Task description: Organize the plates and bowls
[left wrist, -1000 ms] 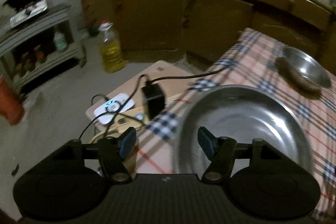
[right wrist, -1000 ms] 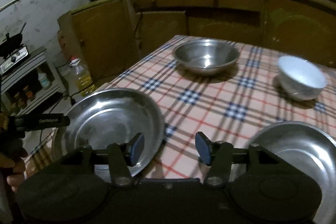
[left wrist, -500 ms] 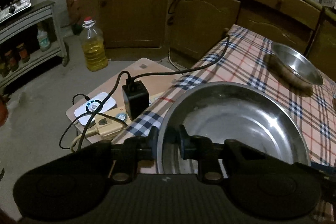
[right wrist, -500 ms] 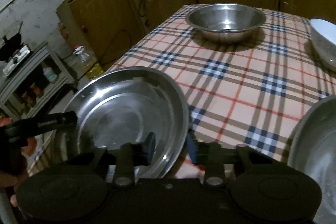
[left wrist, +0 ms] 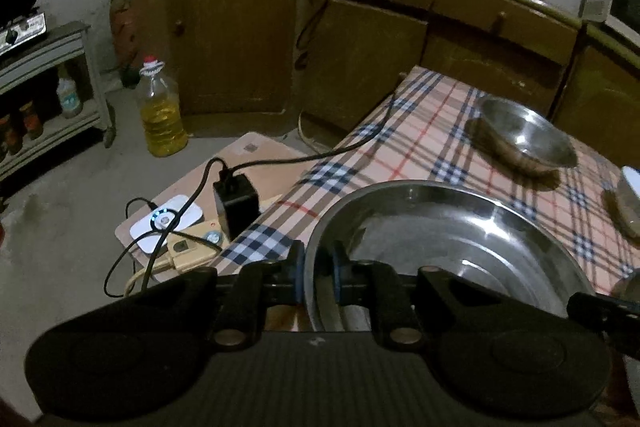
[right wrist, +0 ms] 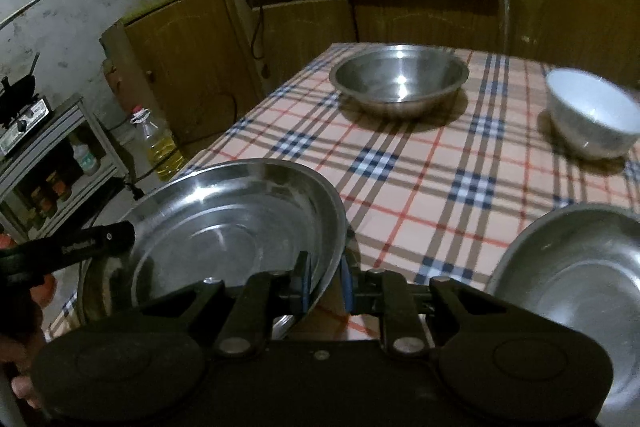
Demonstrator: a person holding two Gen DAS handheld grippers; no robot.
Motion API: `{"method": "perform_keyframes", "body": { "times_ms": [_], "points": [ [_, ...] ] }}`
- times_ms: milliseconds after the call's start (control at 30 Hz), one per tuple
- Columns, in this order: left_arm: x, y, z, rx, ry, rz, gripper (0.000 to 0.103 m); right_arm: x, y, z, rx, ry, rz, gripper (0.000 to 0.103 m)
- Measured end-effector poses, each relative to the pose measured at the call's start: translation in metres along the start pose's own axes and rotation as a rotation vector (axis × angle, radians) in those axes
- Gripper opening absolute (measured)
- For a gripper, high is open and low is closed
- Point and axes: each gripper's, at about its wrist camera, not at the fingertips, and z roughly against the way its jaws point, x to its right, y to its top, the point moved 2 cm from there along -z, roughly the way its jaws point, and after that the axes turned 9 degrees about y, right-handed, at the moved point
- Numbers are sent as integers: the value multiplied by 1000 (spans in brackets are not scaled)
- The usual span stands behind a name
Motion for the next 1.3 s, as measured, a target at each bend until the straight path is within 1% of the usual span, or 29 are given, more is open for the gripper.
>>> {"method": "perform_keyframes", "body": {
  "times_ms": [233,633,867,1300],
  "points": [
    [14,2,23,28,-30,-11,14,5,3,37,62,-22,6,22],
    [47,6,62,78,-92,-58,15,24,2,99,163,-67,-8,22],
    [69,3,78,85,-141,-81,15,35,-1,133,213,-111,-23,22],
    [100,-3,100,91,-213,-126,16,54,-12,178,268,-180,-48,22]
  ]
}}
